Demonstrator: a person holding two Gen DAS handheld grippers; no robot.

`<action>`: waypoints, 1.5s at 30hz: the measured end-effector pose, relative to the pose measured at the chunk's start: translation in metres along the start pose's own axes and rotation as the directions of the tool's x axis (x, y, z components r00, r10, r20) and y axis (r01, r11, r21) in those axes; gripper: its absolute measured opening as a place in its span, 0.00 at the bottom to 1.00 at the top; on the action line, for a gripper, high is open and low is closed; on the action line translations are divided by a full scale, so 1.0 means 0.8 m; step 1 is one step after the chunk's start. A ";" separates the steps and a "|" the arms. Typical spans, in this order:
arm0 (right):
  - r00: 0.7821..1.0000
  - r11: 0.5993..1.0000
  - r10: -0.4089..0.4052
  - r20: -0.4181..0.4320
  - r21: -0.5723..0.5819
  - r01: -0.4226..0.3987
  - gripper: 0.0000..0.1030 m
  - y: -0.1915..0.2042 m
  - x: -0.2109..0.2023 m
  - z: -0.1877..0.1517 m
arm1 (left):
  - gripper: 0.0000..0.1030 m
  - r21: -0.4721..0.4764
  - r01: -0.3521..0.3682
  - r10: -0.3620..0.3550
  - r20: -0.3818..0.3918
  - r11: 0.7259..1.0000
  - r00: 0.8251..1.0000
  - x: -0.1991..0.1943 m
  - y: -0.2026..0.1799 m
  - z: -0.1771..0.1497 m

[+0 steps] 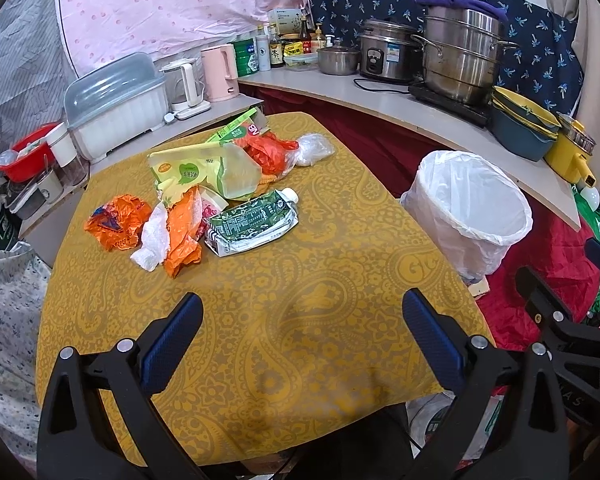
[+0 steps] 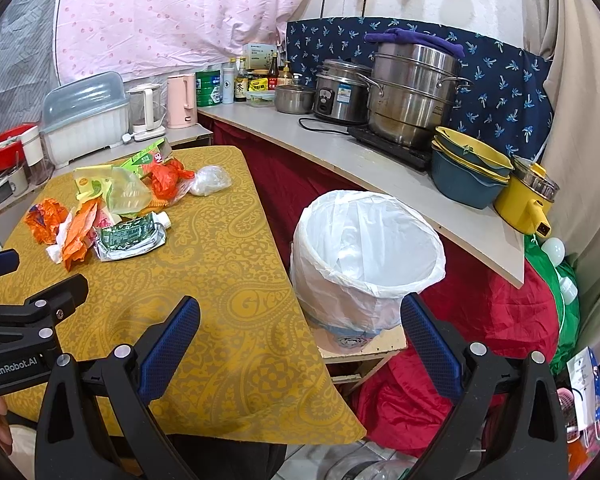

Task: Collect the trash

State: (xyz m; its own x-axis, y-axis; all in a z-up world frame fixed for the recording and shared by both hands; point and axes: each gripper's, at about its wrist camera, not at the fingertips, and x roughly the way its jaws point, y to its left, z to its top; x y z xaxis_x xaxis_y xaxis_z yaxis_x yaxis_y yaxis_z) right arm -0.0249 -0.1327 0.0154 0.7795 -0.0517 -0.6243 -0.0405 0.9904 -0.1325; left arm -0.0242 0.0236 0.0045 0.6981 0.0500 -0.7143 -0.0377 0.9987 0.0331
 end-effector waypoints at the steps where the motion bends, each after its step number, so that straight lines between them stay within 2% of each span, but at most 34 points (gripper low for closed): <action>1: 1.000 1.000 0.001 0.000 0.000 -0.001 0.93 0.000 0.000 0.000 | 0.92 0.000 0.000 0.000 0.000 1.000 1.000 0.000 0.000 0.000; 35: 1.000 1.000 -0.018 0.003 0.021 0.018 0.93 -0.016 0.001 -0.001 | 0.92 0.018 0.018 -0.019 0.032 1.000 0.999 0.000 -0.007 0.007; 45: 1.000 0.999 -0.030 0.003 0.013 0.030 0.93 -0.005 0.007 0.008 | 0.92 0.000 0.032 -0.032 0.046 0.999 0.998 0.009 0.008 0.011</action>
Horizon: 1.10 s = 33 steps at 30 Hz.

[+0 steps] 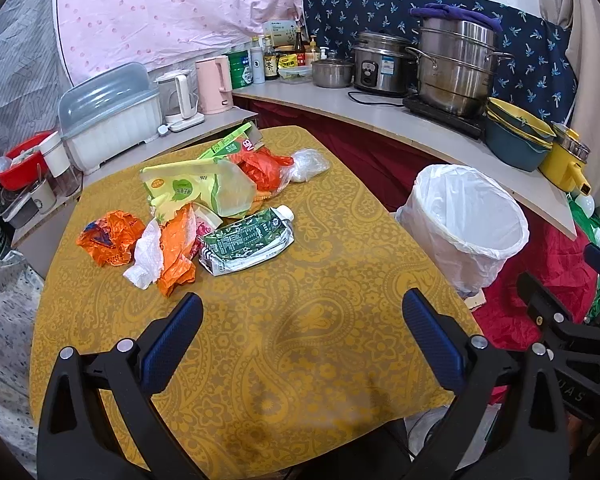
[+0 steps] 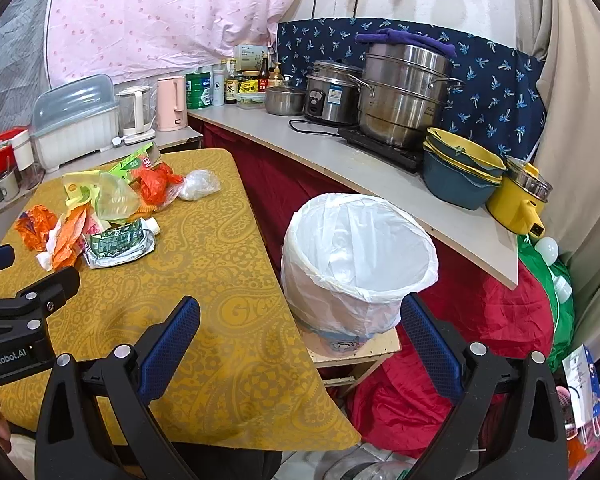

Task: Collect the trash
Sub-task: 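Grasp the yellow-green snack bag with the right tool while the left grasps the orange wrapper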

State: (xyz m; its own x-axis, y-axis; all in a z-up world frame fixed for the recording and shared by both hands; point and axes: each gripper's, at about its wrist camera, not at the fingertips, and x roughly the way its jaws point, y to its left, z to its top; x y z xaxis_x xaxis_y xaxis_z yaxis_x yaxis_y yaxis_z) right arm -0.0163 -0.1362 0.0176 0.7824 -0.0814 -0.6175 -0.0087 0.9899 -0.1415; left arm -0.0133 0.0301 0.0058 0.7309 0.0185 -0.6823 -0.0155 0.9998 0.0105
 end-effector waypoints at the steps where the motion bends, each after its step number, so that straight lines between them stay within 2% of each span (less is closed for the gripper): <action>1: 1.000 1.000 0.000 0.001 -0.001 0.000 0.93 0.002 0.000 0.001 | 0.92 -0.002 0.002 -0.002 -0.003 1.000 1.000 0.001 0.003 0.000; 7: 1.000 1.000 0.008 -0.003 -0.010 -0.008 0.93 0.025 0.012 0.010 | 0.93 -0.020 -0.008 0.007 -0.017 1.000 1.000 0.013 0.030 0.000; 16: 0.998 0.997 0.065 -0.015 -0.041 -0.066 0.93 0.090 0.045 0.027 | 0.93 -0.116 -0.080 0.073 -0.065 0.990 0.995 0.047 0.123 -0.005; 27: 0.987 0.985 0.159 -0.038 -0.060 -0.161 0.93 0.185 0.095 0.046 | 0.93 -0.215 -0.216 0.204 -0.079 0.952 0.976 0.084 0.258 0.003; 33: 0.975 0.974 0.217 -0.039 -0.056 -0.218 0.93 0.231 0.128 0.076 | 0.93 -0.282 -0.236 0.223 -0.076 0.930 0.972 0.108 0.314 0.026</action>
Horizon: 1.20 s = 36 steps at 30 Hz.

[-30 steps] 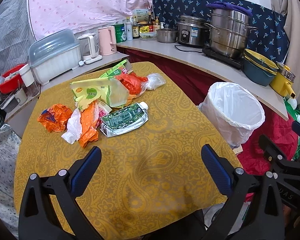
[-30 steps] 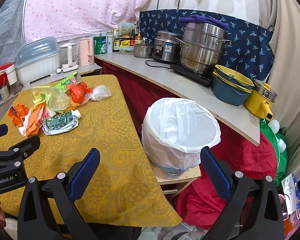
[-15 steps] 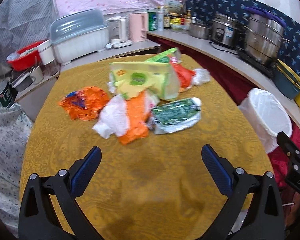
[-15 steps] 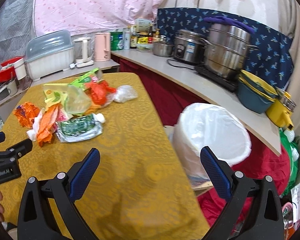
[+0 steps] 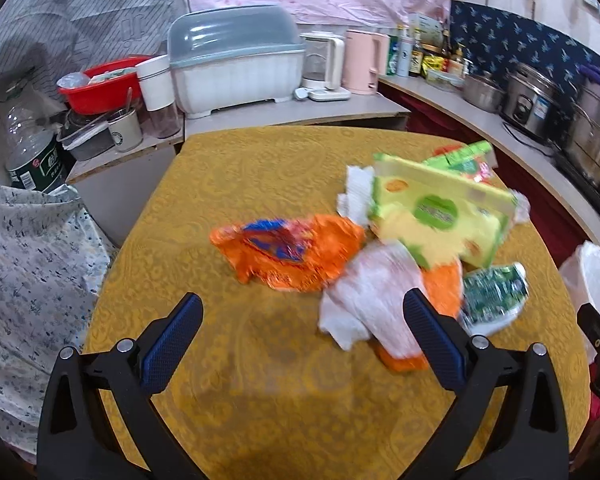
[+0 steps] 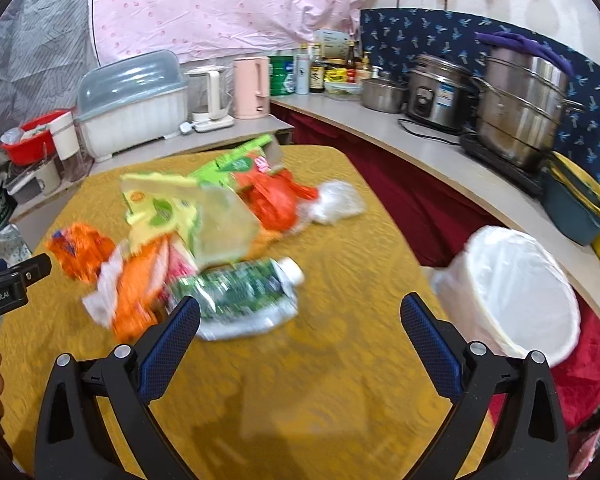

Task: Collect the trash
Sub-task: 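Grasp the yellow-green snack bag with the right tool while the left grasps the orange wrapper, then carry the snack bag and orange wrapper over the white trash bin with both tools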

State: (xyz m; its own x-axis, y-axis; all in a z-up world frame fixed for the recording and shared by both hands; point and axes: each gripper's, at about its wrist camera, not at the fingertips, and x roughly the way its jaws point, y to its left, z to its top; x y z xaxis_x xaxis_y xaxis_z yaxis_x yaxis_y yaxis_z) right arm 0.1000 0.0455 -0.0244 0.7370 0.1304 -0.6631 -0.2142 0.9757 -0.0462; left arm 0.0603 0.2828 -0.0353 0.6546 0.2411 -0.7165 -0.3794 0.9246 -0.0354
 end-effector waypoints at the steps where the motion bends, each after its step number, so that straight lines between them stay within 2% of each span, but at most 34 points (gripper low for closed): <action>1: 1.000 1.000 0.006 0.001 0.002 -0.006 0.93 0.005 0.006 0.006 | 0.93 -0.010 -0.003 0.003 0.003 1.000 1.000 0.005 0.004 0.006; 7: 0.997 0.997 0.077 0.023 0.012 -0.077 0.93 0.043 0.053 0.050 | 0.93 -0.052 -0.005 0.005 0.005 0.999 1.000 0.042 0.016 0.037; 11: 0.993 0.993 0.115 0.008 0.008 -0.115 0.88 0.067 0.090 0.071 | 0.93 -0.048 0.006 -0.007 -0.021 0.999 1.000 0.069 0.014 0.046; 14: 0.993 0.993 0.120 -0.019 0.003 -0.120 0.78 0.078 0.117 0.077 | 0.93 -0.047 0.021 -0.023 -0.051 0.999 0.998 0.092 0.014 0.047; 17: 0.986 0.987 0.160 -0.048 0.024 -0.159 0.63 0.080 0.135 0.075 | 0.93 -0.051 0.053 -0.057 -0.068 0.997 0.996 0.105 0.013 0.045; 19: 0.980 0.982 0.189 -0.061 0.030 -0.187 0.47 0.082 0.141 0.073 | 0.92 -0.044 0.061 -0.063 -0.054 0.997 0.997 0.106 0.012 0.044; 20: 0.978 0.980 0.198 -0.066 0.031 -0.196 0.44 0.084 0.143 0.070 | 0.92 -0.041 0.067 -0.069 -0.049 0.997 0.996 0.106 0.012 0.044; 21: 0.977 0.980 0.200 -0.068 0.030 -0.199 0.36 0.085 0.144 0.068 | 0.86 -0.041 0.077 -0.079 -0.050 0.996 0.996 0.107 0.012 0.045; 22: 0.976 0.978 0.207 -0.068 0.029 -0.206 0.25 0.086 0.144 0.067 | 0.76 -0.045 0.097 -0.099 -0.056 0.994 0.994 0.108 0.012 0.046; 23: 0.972 0.974 0.225 -0.070 0.030 -0.223 0.22 0.087 0.143 0.065 | 0.71 -0.049 0.119 -0.122 -0.068 0.992 0.990 0.110 0.012 0.046; 25: 0.968 0.970 0.243 -0.069 0.034 -0.241 0.17 0.088 0.140 0.064 | 0.56 -0.063 0.171 -0.177 -0.100 0.983 0.979 0.113 0.011 0.044; 26: 0.966 0.968 0.251 -0.066 0.033 -0.249 0.16 0.089 0.137 0.063 | 0.52 -0.064 0.179 -0.185 -0.105 0.982 0.977 0.114 0.011 0.044; 27: 0.965 0.967 0.256 -0.063 0.031 -0.254 0.14 0.089 0.134 0.062 | 0.41 -0.060 0.193 -0.199 -0.110 0.979 0.974 0.113 0.009 0.043; 28: 0.964 0.966 0.258 -0.060 0.030 -0.256 0.13 0.089 0.132 0.062 | 0.36 -0.055 0.197 -0.202 -0.111 0.979 0.973 0.112 0.007 0.042; 29: 0.964 0.966 0.259 -0.057 0.029 -0.258 0.12 0.089 0.128 0.061 | 0.23 -0.053 0.195 -0.200 -0.110 0.979 0.974 0.110 0.006 0.041; 30: 0.964 0.965 0.262 -0.053 0.029 -0.261 0.11 0.089 0.124 0.061 | 0.18 -0.052 0.193 -0.197 -0.111 0.980 0.974 0.108 0.006 0.040; 36: 0.963 0.962 0.268 0.010 0.042 -0.269 0.10 0.072 0.084 0.068 | 0.15 -0.042 0.196 -0.198 -0.051 0.980 0.979 0.072 0.005 0.042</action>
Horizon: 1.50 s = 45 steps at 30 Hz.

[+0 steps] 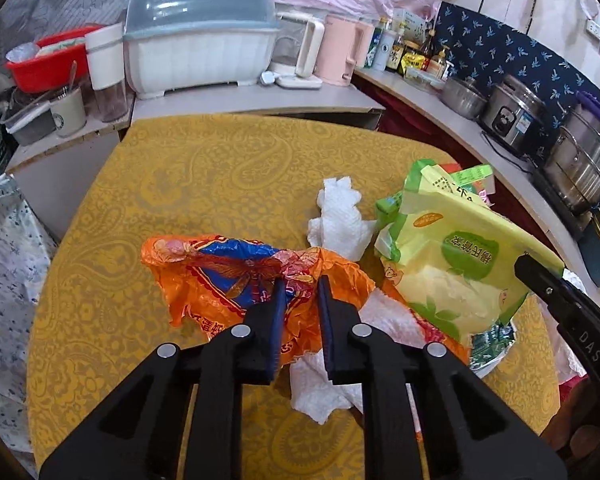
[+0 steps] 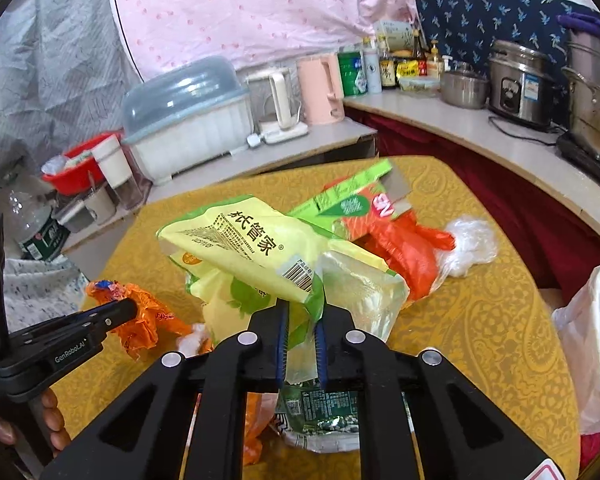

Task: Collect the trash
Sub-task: 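Carry the snack bag and orange wrapper over the white trash bin with both tools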

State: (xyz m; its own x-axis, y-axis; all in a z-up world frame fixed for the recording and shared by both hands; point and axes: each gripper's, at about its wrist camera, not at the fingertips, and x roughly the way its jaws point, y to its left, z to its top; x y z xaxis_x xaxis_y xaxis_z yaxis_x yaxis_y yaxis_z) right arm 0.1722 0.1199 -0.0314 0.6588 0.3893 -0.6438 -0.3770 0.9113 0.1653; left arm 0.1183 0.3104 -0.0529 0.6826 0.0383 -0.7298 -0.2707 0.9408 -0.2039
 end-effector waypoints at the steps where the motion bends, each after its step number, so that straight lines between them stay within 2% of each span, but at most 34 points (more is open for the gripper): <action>1: 1.000 1.000 -0.002 0.010 0.002 0.002 0.10 -0.001 -0.006 0.002 | 0.15 0.001 0.003 -0.003 0.010 1.000 1.000 -0.007 -0.003 0.002; 9: 0.989 0.998 -0.048 0.139 0.038 0.043 0.10 -0.035 -0.086 0.022 | 0.15 0.063 0.038 -0.045 0.121 0.997 0.992 -0.075 -0.050 0.021; 14: 0.969 0.991 -0.118 0.217 0.083 0.102 0.10 -0.082 -0.145 0.028 | 0.15 0.128 0.102 -0.121 0.147 0.987 0.982 -0.101 -0.108 0.029; 18: 0.944 0.978 -0.194 0.265 0.129 0.165 0.10 -0.128 -0.192 0.028 | 0.15 0.205 0.171 -0.204 0.155 0.964 0.967 -0.120 -0.176 0.029; 21: 0.925 0.962 -0.254 0.284 0.173 0.211 0.10 -0.169 -0.225 0.022 | 0.15 0.268 0.237 -0.280 0.136 0.934 0.950 -0.129 -0.237 0.026; 23: 0.910 0.948 -0.298 0.289 0.200 0.247 0.10 -0.196 -0.246 0.016 | 0.15 0.305 0.256 -0.306 0.128 0.917 0.943 -0.133 -0.271 0.020; 29: 0.860 0.889 -0.426 0.281 0.305 0.341 0.10 -0.296 -0.304 -0.009 | 0.15 0.424 0.353 -0.415 0.061 0.834 0.908 -0.131 -0.392 -0.010; 30: 0.852 0.876 -0.446 0.275 0.326 0.354 0.10 -0.314 -0.313 -0.016 | 0.15 0.449 0.377 -0.439 0.040 0.810 0.898 -0.129 -0.418 -0.019; 34: 0.825 0.831 -0.509 0.244 0.391 0.396 0.10 -0.377 -0.335 -0.043 | 0.15 0.497 0.430 -0.484 -0.022 0.754 0.875 -0.117 -0.484 -0.045; 39: 0.814 0.790 -0.549 0.192 0.439 0.429 0.10 -0.435 -0.332 -0.069 | 0.15 0.532 0.467 -0.501 -0.091 0.706 0.861 -0.086 -0.546 -0.071; 45: 0.820 0.766 -0.557 0.134 0.463 0.445 0.11 -0.484 -0.304 -0.085 | 0.15 0.544 0.474 -0.485 -0.134 0.692 0.864 -0.048 -0.588 -0.092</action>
State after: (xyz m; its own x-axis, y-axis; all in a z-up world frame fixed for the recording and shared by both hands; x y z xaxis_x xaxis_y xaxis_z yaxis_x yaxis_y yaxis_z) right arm 0.1137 -0.3369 0.0100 0.8369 -0.1706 -0.5201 0.3058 0.9338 0.1858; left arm 0.1694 -0.1581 0.0229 0.6299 -0.4689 -0.6191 0.5053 0.8528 -0.1318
